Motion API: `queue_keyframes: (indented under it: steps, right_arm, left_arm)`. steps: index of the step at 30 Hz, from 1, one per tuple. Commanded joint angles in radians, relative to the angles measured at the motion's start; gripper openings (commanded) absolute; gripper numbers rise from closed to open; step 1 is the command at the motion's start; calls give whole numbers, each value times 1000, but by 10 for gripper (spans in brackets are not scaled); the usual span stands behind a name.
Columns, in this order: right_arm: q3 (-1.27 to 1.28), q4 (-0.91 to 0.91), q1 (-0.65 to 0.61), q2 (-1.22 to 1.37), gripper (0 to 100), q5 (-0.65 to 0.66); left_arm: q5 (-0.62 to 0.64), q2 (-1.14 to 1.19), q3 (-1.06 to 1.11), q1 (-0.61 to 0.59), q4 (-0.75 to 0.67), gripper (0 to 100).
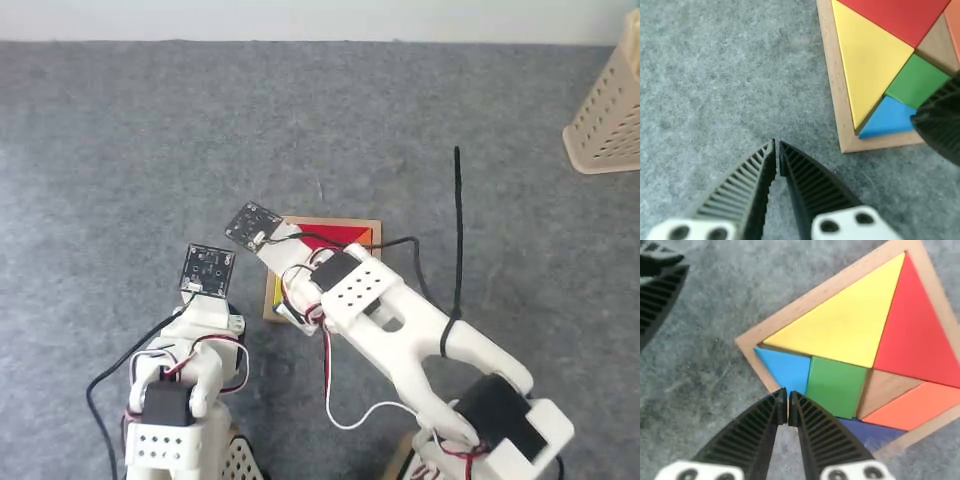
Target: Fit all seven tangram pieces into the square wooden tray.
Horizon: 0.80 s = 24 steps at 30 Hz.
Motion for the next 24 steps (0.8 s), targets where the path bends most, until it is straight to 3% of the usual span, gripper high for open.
queue_keyframes:
  steps: [1,12,19,24]
  right_arm:
    - [-49,-31,2,53,7,-2]
    - [-94,-22,45,64,7,-6]
    - [-74,12,189,-13,7,-9]
    - [-40,131,309,-278,7,-54]
  left_arm:
    - [6,-21,-19,-5,6,12]
    - [6,-21,-19,-5,6,12]
    - [6,-21,-19,-5,6,12]
    - [6,-21,-19,-5,6,12]
